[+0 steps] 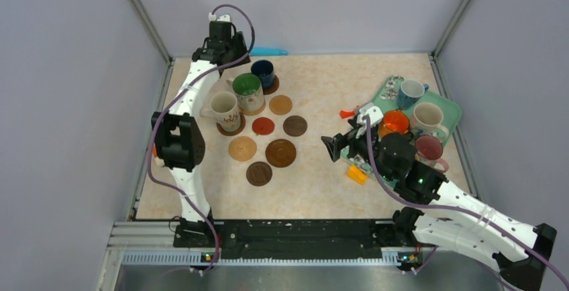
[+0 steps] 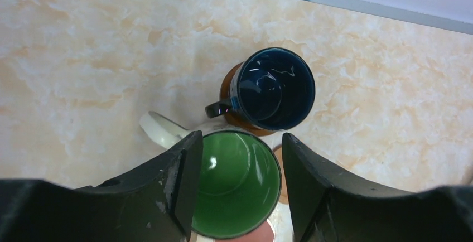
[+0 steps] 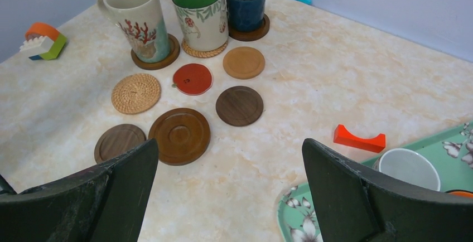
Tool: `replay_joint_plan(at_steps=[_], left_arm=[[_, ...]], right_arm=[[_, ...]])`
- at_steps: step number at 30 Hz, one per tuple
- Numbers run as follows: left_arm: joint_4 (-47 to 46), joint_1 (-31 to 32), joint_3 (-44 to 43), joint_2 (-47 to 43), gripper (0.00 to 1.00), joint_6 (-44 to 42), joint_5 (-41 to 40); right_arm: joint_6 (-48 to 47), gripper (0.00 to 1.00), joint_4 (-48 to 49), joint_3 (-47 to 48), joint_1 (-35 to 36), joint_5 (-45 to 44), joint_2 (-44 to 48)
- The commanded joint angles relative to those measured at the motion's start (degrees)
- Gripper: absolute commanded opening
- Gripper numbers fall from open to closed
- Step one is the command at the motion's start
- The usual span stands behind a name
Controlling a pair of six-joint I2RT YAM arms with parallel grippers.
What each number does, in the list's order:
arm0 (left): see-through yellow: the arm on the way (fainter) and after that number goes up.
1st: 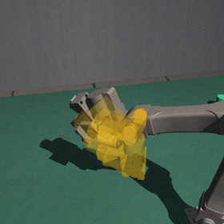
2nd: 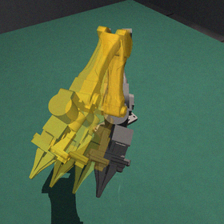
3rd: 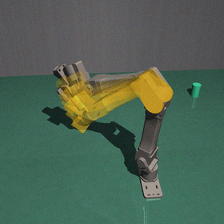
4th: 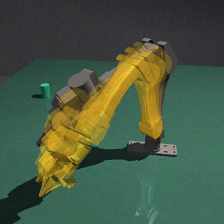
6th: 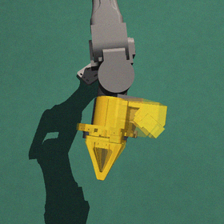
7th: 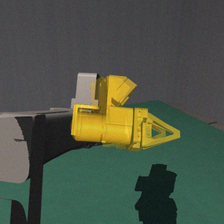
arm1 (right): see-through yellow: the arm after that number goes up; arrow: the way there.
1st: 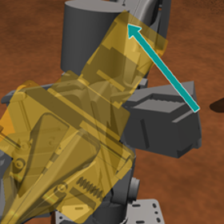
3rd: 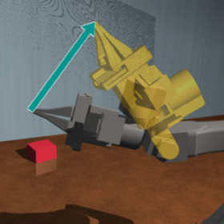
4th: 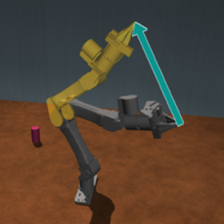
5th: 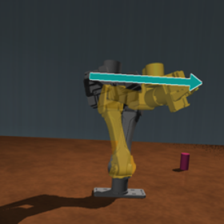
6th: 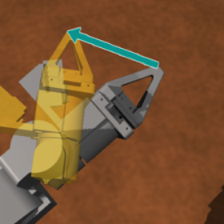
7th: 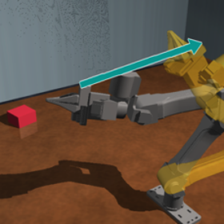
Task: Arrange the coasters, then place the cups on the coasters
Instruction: Place the cup on the coaster, then pick up the cup from the tray.
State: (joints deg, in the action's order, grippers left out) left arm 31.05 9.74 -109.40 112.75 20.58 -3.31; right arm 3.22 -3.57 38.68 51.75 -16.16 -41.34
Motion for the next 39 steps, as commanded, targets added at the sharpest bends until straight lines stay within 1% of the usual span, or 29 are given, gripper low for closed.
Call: replay_joint_plan(at_steps=[1, 7, 16, 23, 25, 39], left_arm=[[-8.09, -0.79, -2.65, 4.0, 0.6, -1.11, 2.24], [-11.35, -1.87, -5.27, 10.46, 0.62, -0.04, 7.53], [-15.32, -2.01, -5.55, 15.22, 0.62, 0.43, 11.17], [-17.56, -2.01, -4.88, 15.67, 0.61, 1.84, 14.42], [-17.68, -2.0, -4.84, 15.57, 0.6, 2.13, 15.15], [-18.61, -2.0, -3.45, 15.63, 0.57, 2.8, 20.2]], right_arm=[[0.43, 0.99, 0.28, 3.79, 0.54, 0.59, -0.54], [-0.12, 0.99, -0.25, 4.64, 0.54, 0.63, -1.47], [-1.74, 0.99, -0.34, 4.92, 0.5, -1.19, -2.98], [-2.87, 0.99, -0.08, 4.92, 0.51, -2.61, -4.04], [-4.57, 0.99, -0.07, 4.92, 0.55, -2.7, -4.2], [-5.07, 0.99, 0.17, 3.87, 0.55, -3.66, -3.09]])
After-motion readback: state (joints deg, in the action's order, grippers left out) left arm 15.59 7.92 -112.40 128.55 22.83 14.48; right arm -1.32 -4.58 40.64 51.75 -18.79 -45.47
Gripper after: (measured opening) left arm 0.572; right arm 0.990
